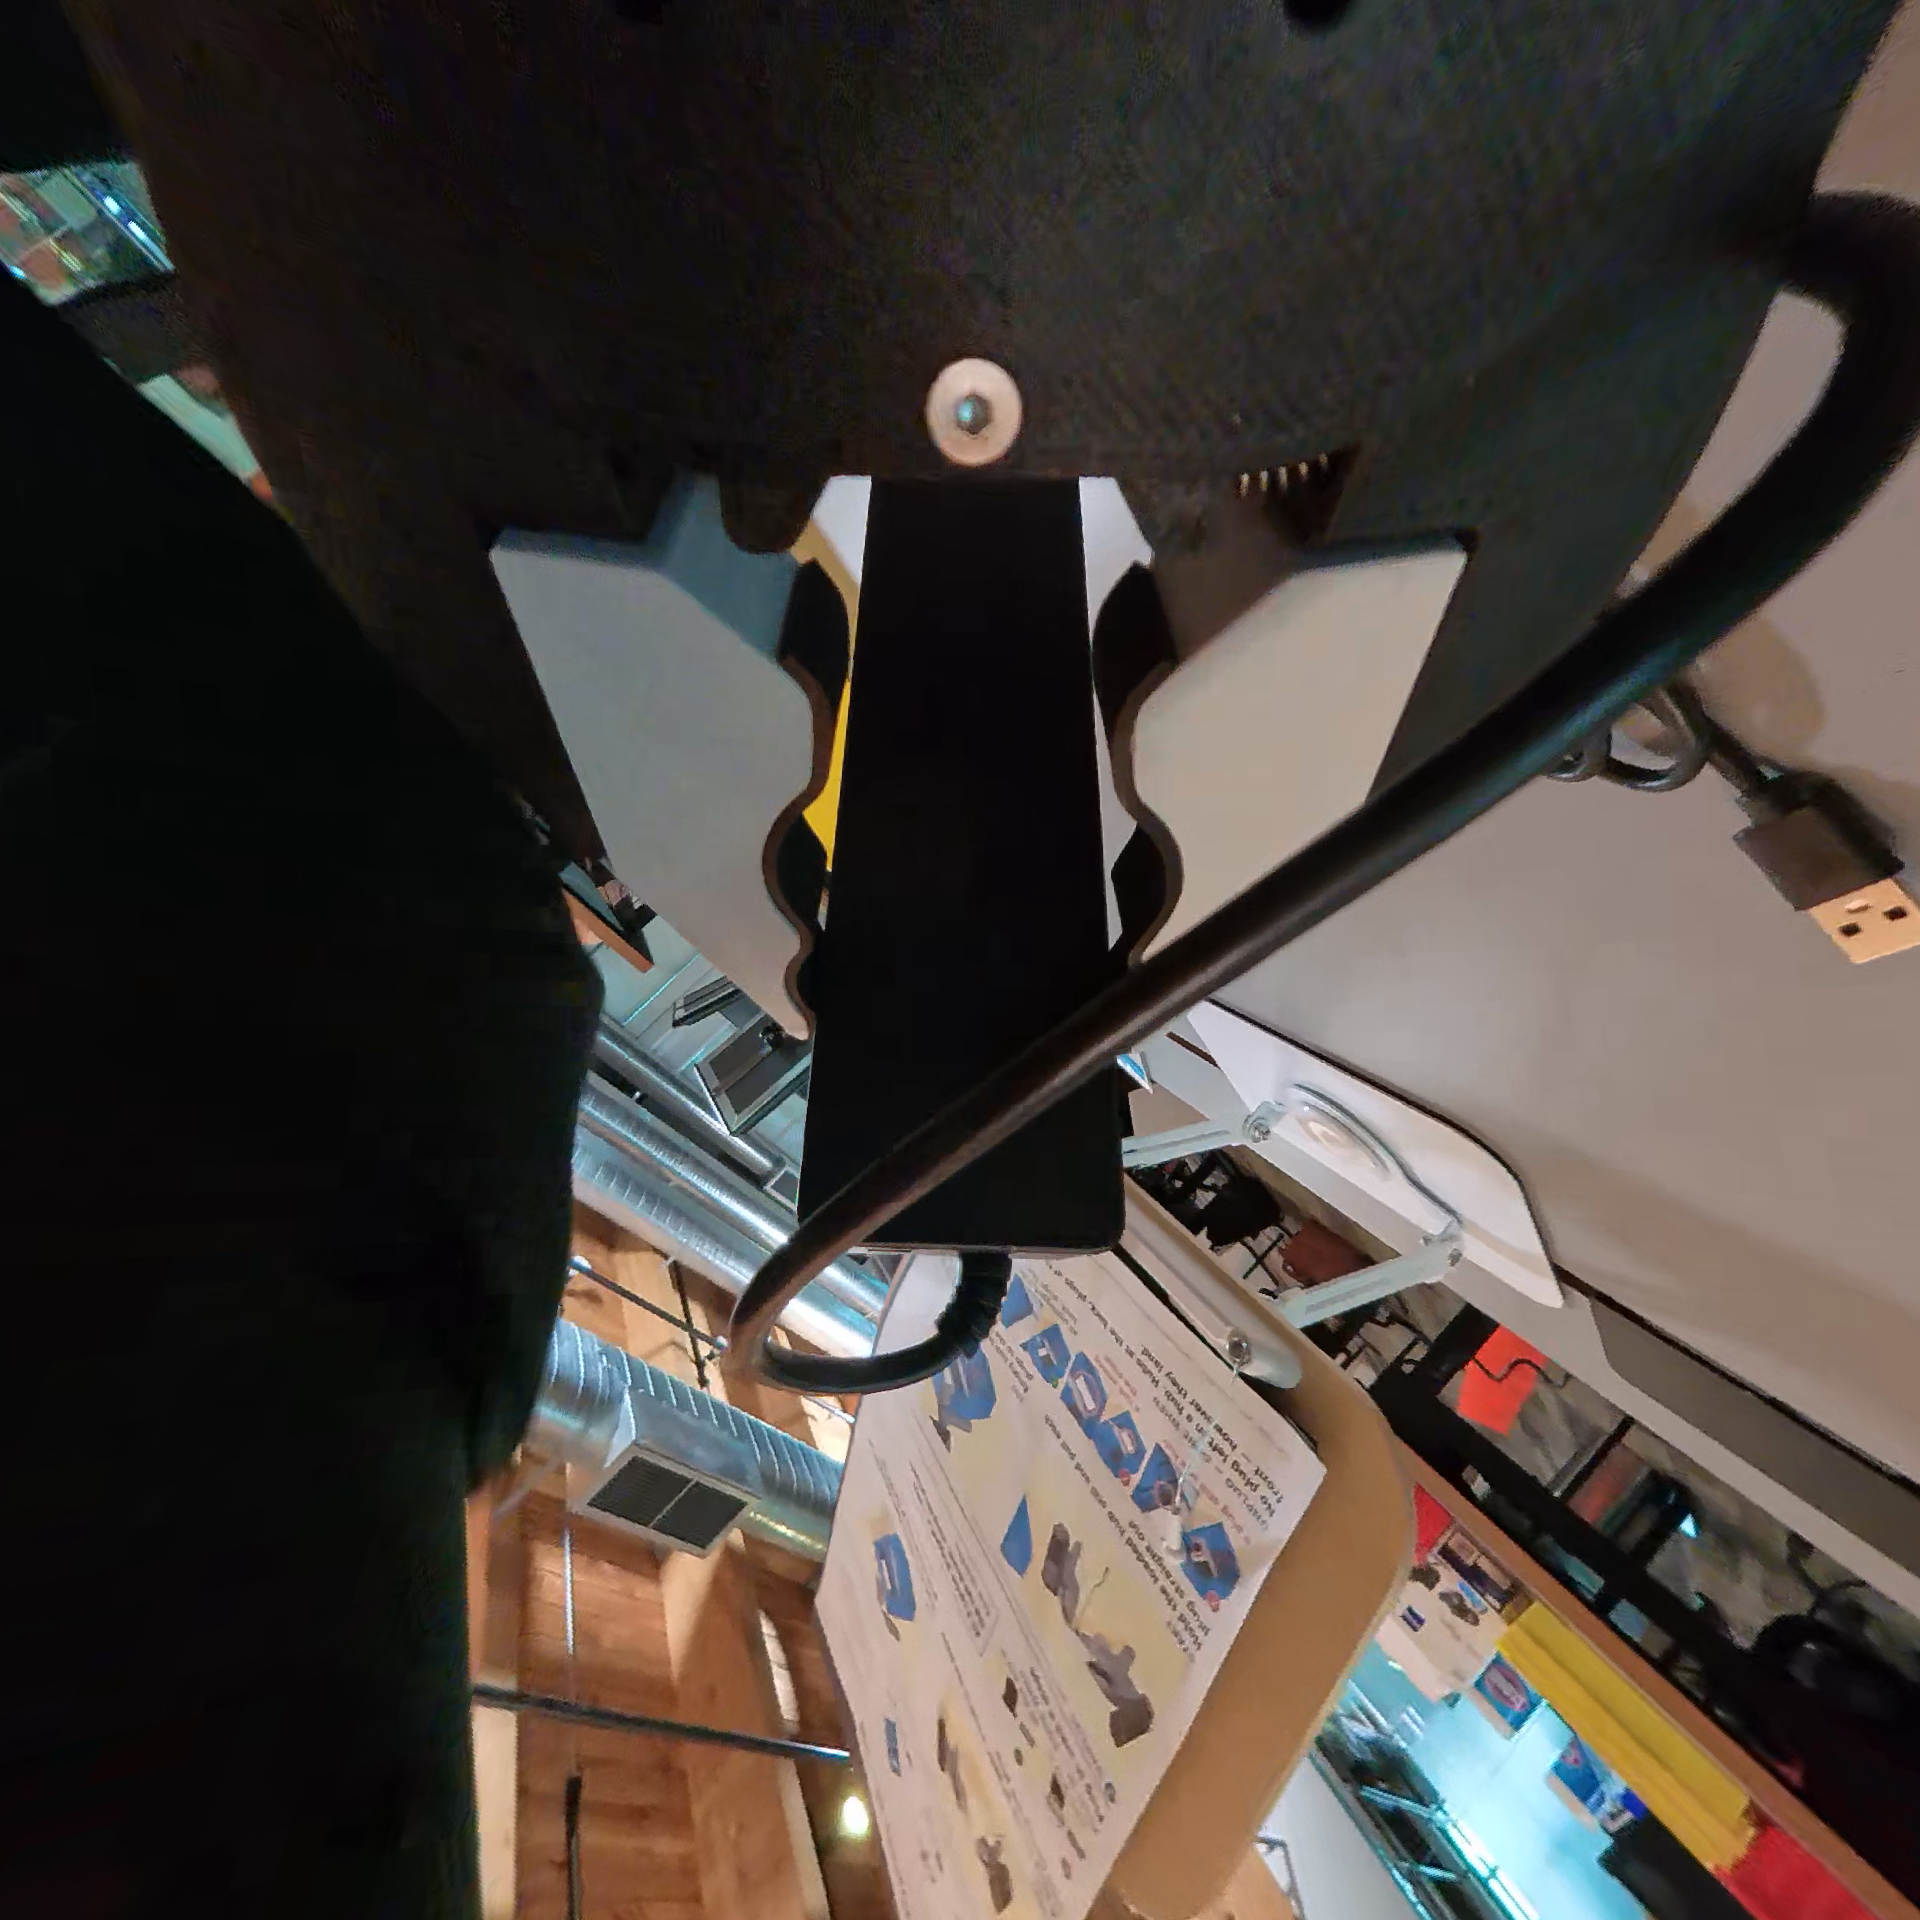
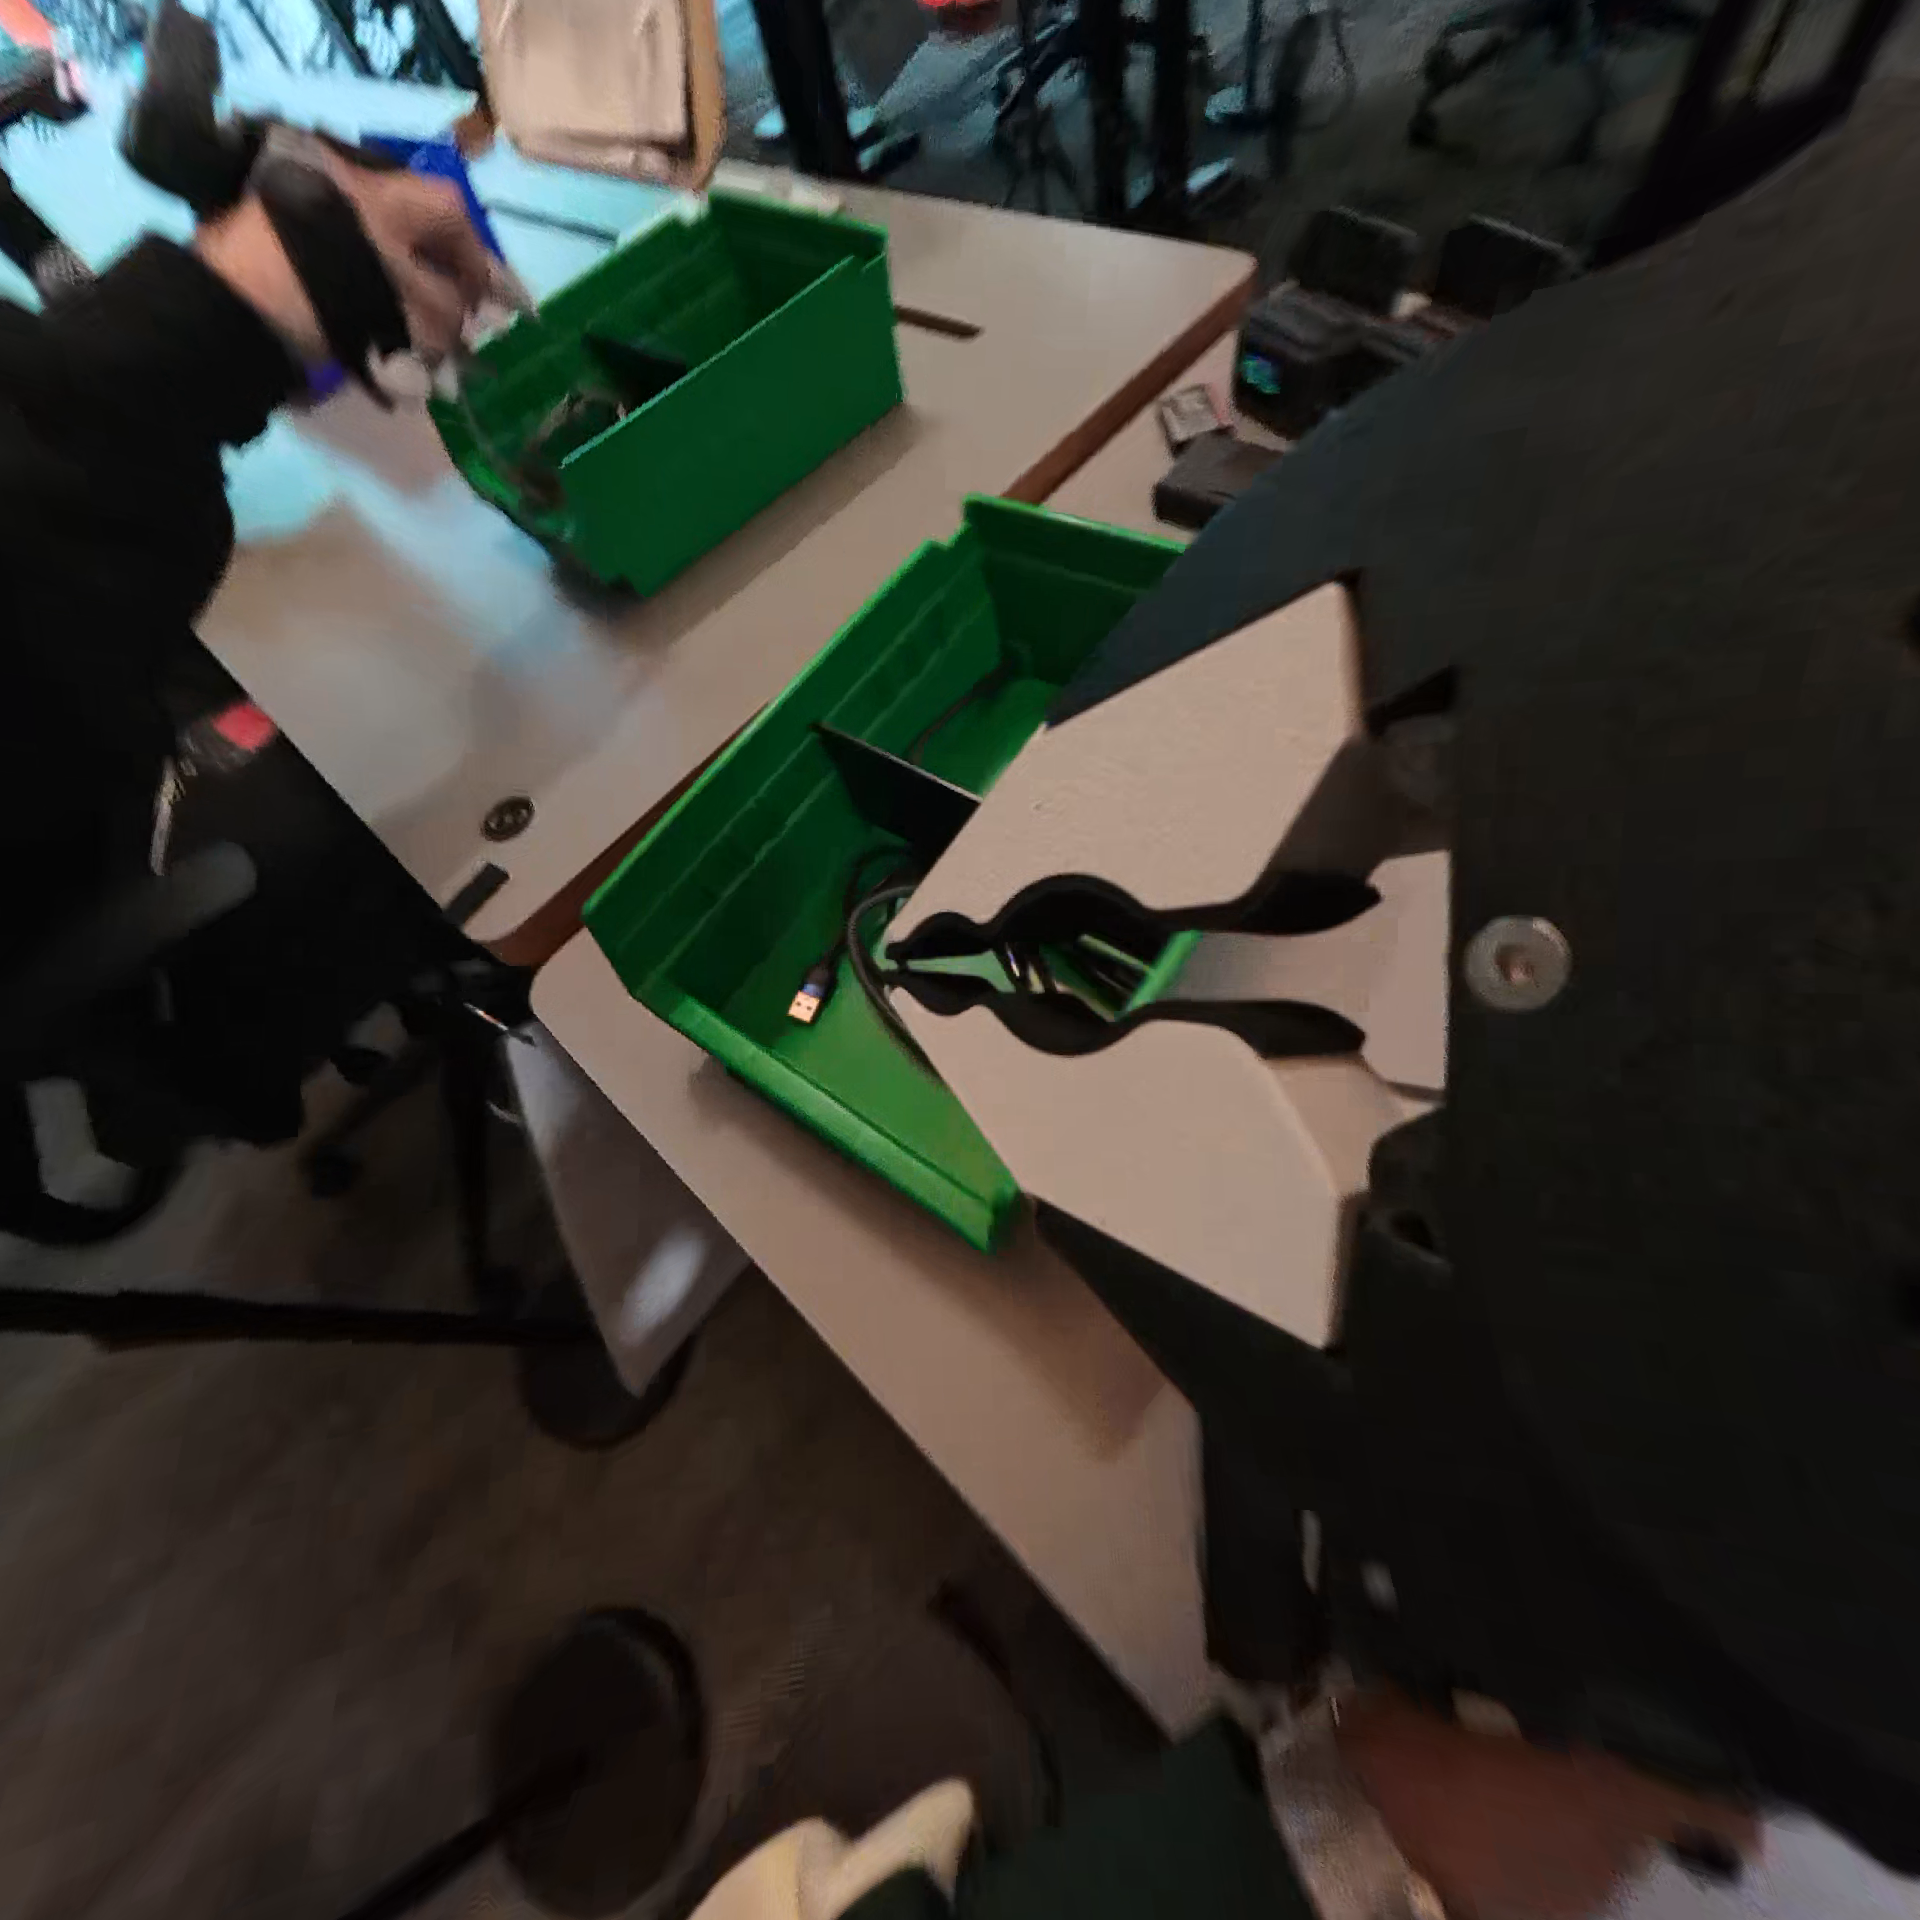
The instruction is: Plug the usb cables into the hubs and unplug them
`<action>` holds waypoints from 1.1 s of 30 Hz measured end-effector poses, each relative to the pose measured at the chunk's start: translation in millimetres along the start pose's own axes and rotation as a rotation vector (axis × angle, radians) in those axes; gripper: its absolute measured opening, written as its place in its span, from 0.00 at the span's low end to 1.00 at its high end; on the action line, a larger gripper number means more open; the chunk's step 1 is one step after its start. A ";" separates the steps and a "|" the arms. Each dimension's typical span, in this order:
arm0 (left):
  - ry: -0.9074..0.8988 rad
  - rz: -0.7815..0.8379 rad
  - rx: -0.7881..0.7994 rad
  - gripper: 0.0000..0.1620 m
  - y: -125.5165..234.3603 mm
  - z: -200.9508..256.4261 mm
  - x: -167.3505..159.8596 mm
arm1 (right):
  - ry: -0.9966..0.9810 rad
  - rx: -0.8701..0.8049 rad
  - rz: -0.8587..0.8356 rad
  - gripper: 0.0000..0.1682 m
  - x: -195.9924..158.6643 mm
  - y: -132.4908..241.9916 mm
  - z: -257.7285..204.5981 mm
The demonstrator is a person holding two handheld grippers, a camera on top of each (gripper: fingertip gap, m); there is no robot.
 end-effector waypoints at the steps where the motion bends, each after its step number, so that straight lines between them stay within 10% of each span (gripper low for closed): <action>1: 0.005 0.000 0.006 0.33 0.2 -1.4 0.3 | 0.040 0.037 -0.027 0.03 0.3 -22.0 5.5; 14: 0.156 0.008 0.040 0.32 6.0 -14.4 0.4 | 0.353 0.458 -0.359 0.11 -44.7 -240.7 -27.6; 25: 0.184 -0.014 0.020 0.32 1.3 -11.6 -6.4 | 0.317 0.533 -0.457 0.04 -45.5 -244.4 -35.9; 33: 0.198 -0.035 -0.002 0.32 -1.5 -8.8 -10.0 | 0.319 0.594 -0.517 0.23 -51.5 -249.5 -36.8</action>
Point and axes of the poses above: each gripper's, where its closed fingertips meet, y back along the fingers, x out of its top, z = x × y across the jaws, the point moved 8 cm from there along y, back along the fingers, and after that the axes turned 13 degrees about -x, right-handed, at the moved point
